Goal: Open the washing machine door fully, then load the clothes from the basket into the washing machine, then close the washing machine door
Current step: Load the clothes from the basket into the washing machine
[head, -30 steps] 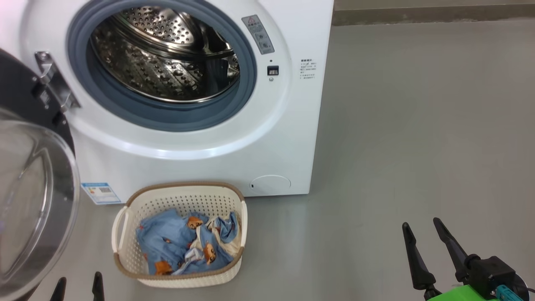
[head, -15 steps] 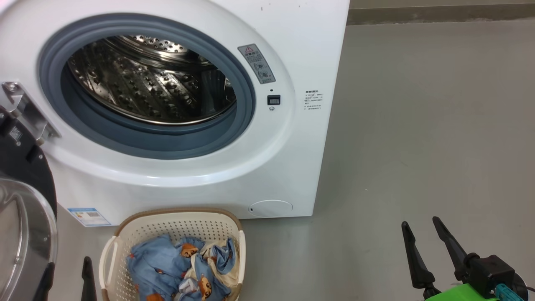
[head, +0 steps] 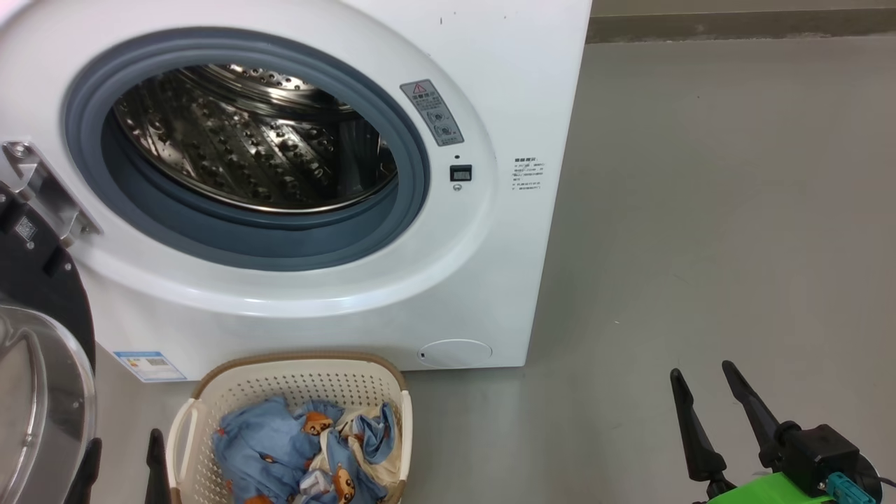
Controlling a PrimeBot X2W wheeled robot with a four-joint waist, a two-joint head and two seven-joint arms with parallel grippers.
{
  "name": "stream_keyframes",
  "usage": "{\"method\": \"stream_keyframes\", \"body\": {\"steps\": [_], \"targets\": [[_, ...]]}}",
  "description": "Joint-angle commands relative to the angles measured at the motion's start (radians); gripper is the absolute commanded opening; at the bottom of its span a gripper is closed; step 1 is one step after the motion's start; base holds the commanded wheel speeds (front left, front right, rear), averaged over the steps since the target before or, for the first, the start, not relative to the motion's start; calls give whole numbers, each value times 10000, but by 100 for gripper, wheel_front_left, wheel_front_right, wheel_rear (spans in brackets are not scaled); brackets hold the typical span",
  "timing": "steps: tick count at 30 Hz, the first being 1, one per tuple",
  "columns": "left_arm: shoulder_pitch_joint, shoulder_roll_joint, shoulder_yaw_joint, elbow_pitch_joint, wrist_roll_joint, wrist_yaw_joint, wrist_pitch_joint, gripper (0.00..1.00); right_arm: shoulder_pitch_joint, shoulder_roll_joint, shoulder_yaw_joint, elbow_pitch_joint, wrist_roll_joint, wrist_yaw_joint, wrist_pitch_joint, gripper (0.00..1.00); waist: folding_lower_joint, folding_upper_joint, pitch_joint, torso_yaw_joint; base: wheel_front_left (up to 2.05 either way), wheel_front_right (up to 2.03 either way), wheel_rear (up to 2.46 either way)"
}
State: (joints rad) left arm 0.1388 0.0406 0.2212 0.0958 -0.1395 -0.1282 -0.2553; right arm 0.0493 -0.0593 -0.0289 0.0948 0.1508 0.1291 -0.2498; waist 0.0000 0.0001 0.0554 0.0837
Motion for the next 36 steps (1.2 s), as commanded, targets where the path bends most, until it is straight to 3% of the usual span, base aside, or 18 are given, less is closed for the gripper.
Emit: {"method": "stream_keyframes", "body": {"steps": [1, 13, 36], "targets": [[-291, 111, 275, -265, -73, -22, -65, 100, -300, -38, 276, -197, -74, 16, -120, 100, 0, -1, -16, 3, 0, 0, 0], [-253, 105, 32, -223, -194, -24, -65, 100, -256, -24, 237, -105, 43, 16, -120, 100, 0, -1, 122, -42, 0, 0, 0], [-1738, 722, -1194, 938, -1193, -24, -65, 100, -797, 69, 293, -209, -172, 16, -120, 100, 0, -1, 2268, -260, 0, 0, 0]]}}
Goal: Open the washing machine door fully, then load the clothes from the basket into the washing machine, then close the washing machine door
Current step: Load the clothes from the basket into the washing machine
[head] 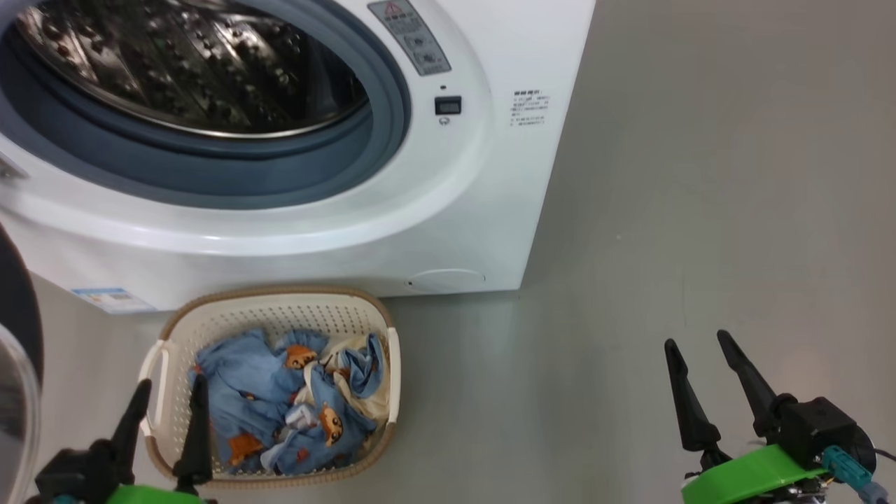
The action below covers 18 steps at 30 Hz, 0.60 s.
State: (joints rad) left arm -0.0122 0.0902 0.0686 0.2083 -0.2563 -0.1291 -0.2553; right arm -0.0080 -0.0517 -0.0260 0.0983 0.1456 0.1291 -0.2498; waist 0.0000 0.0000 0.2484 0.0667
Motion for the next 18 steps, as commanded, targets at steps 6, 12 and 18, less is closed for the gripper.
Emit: {"method": "stream_keyframes", "body": {"steps": [6, 12, 18], "targets": [[-1072, 487, 147, 410, -421, -15, -65, 100, -521, 5, 234, -370, -246, 16, -120, 100, 0, 0, 1300, -213, 0, 0, 0], [-2054, 910, -159, 1266, -708, -15, -65, 100, -903, 11, 290, -538, -254, 16, -120, 100, 0, 0, 2223, -396, 0, 0, 0], [-3024, 1299, -397, 2052, -1011, -15, -65, 100, -1174, 13, 272, -699, -249, 16, -120, 100, 0, 0, 3144, -530, 0, 0, 0]]}}
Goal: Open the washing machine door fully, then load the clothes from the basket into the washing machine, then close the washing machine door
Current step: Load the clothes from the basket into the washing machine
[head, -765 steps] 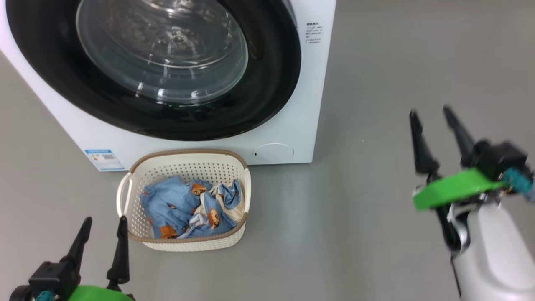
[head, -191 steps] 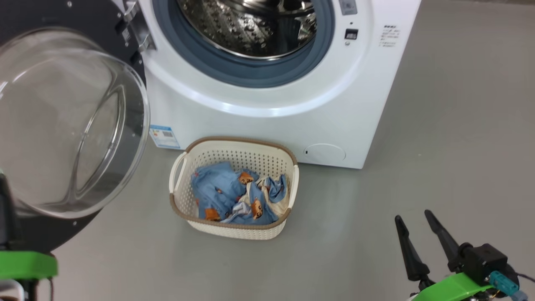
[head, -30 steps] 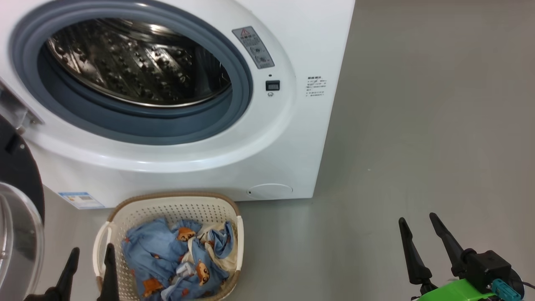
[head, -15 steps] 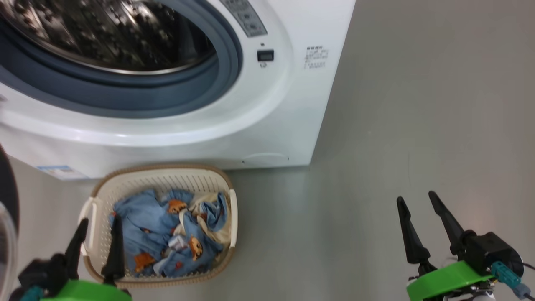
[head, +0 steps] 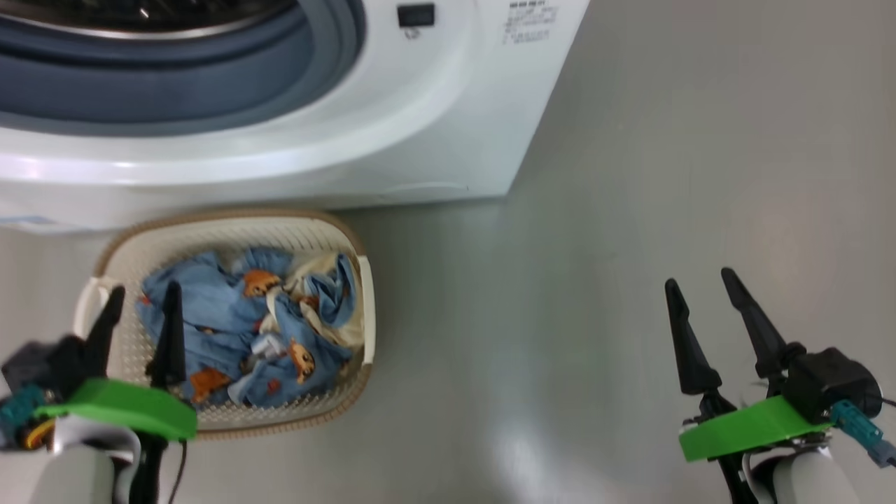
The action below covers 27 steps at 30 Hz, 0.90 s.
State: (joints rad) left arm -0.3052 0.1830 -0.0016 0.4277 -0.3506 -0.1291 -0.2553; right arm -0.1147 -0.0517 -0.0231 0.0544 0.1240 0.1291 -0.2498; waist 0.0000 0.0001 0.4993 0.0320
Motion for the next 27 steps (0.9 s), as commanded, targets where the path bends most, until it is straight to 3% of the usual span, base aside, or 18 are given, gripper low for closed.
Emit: {"method": "stream_keyframes", "body": {"steps": [1, 12, 27], "targets": [[-239, 417, 274, -53, -127, -15, -65, 100, -153, 13, 245, -292, -32, 16, -120, 100, 0, -1, 788, -194, 0, 0, 0], [-1993, 1031, -674, 2239, -898, -15, -65, 100, -650, 14, 282, -609, -122, 16, -120, 100, 0, -1, 2524, -192, 0, 0, 0], [-3290, 1601, -1871, 4421, -1572, -15, -65, 100, -1003, 14, 344, -789, -155, 16, -120, 100, 0, -1, 3569, -176, 0, 0, 0]]}}
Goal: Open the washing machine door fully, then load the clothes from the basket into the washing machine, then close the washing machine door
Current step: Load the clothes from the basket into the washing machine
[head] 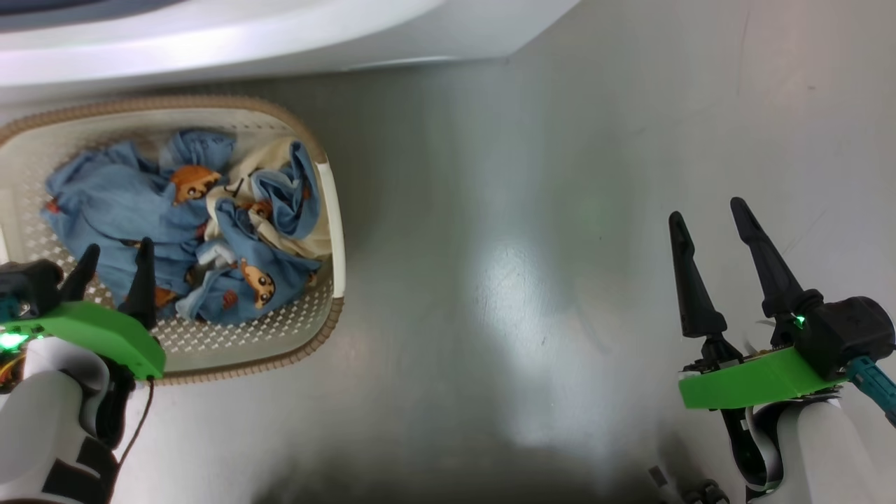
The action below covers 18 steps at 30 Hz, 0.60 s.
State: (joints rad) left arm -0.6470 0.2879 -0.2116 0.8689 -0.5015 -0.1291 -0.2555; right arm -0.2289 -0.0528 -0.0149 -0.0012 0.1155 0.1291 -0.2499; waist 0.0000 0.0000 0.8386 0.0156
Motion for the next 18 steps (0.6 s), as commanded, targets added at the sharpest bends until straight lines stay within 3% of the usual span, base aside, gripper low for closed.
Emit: {"method": "stream_keyframes", "body": {"steps": [1, 18], "targets": [[55, 604, 113, 109, -80, -15, -63, 100, 131, 26, 263, -244, -72, 16, -118, 100, 0, 0, 251, -23, 0, 0, 0], [-1278, 1155, -1094, 1072, -312, -15, -63, 100, 208, 26, 183, -470, -40, 16, -118, 100, 0, 0, 1167, -157, 0, 0, 0]]}}
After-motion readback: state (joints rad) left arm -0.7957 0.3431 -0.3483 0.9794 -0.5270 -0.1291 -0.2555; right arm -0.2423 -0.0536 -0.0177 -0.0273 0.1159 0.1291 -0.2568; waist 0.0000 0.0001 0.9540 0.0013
